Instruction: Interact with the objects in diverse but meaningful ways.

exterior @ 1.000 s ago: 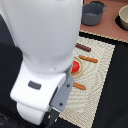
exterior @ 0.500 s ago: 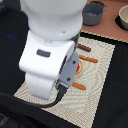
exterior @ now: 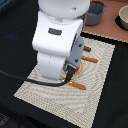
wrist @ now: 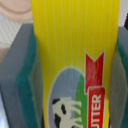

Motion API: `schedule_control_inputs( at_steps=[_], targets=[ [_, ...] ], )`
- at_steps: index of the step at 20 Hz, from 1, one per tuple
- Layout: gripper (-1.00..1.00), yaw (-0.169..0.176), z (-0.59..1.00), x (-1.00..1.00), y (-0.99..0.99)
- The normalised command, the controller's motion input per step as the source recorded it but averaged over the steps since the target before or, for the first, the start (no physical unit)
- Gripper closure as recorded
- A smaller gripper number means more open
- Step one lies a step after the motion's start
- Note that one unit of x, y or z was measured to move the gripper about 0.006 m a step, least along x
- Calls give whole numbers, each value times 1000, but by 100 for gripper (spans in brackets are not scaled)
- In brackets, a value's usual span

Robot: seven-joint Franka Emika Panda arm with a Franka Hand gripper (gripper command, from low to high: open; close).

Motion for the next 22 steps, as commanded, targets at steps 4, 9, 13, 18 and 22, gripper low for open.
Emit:
schedule_control_inputs(
  at_steps=[4,9,13,18,22],
  targets=[
    [100,-38,-399,-821,340],
    [100,-34,-412,-861,356],
    [100,-47,-396,-817,314],
    [100,-77,-297,-721,97],
    [100,-90,-319,-668,16]
  ],
)
